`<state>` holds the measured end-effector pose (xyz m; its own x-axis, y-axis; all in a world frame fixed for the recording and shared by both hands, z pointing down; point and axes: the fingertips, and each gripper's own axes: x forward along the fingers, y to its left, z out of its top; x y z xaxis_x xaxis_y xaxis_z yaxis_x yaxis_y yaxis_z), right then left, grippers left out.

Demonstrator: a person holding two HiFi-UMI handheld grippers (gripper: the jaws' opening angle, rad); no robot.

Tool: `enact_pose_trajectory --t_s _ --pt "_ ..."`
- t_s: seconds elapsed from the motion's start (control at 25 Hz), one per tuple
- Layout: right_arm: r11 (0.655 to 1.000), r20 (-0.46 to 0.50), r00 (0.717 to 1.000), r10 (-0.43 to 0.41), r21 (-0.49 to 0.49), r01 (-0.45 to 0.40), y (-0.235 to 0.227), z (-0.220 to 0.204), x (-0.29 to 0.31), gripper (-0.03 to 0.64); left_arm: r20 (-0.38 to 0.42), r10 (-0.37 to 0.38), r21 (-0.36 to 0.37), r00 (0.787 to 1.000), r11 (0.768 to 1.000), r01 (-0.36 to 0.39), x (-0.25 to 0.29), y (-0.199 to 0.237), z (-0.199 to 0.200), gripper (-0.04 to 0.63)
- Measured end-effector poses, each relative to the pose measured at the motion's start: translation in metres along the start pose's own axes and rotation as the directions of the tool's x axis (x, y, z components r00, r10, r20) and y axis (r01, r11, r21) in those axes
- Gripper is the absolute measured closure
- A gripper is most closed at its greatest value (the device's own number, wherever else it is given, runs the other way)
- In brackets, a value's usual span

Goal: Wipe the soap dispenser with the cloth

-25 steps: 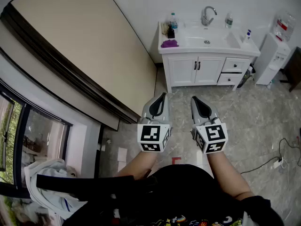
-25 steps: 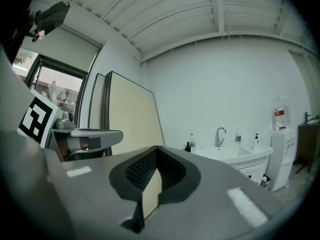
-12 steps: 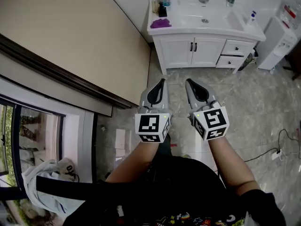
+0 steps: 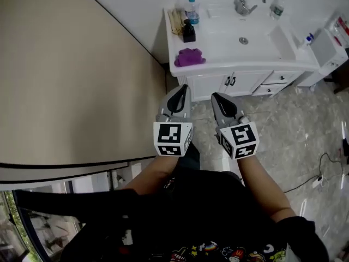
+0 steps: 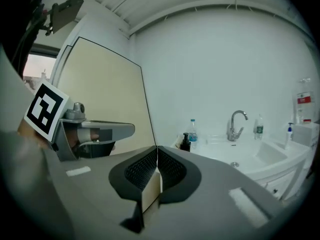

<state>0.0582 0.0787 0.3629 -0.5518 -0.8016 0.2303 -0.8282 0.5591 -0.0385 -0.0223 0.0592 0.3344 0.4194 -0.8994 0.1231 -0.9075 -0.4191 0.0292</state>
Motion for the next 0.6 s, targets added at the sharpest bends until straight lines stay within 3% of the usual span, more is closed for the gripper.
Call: enact_pose_trajectory --t_s 0.16,0.4,0.52,0.6 --pt "1.0 -0.052 0.999 0.001 -0.026 -0.002 -0.028 0.018 0.1 0.569 -0.013 -0.036 -0.01 0.999 0.999 0.036 0.072 0.065 0.016 0.591" --pt "0.985 -0.177 0.98 0.092 -0.127 -0.115 -0.052 -0.002 0.2 0.511 -0.073 -0.032 -0.032 0.997 0.999 0.03 0.135 0.117 -0.006 0.591" --pt "0.961 -0.251 0.957 0.147 -0.194 -0.199 -0.069 -0.02 0.235 0.496 -0.104 -0.025 -0.039 0.994 0.999 0.021 0.158 0.131 -0.015 0.589" --pt "0.924 -0.335 0.922 0.192 -0.256 -0.285 -0.075 -0.037 0.257 0.485 -0.137 -0.018 -0.053 0.99 0.999 0.011 0.172 0.139 -0.023 0.576"
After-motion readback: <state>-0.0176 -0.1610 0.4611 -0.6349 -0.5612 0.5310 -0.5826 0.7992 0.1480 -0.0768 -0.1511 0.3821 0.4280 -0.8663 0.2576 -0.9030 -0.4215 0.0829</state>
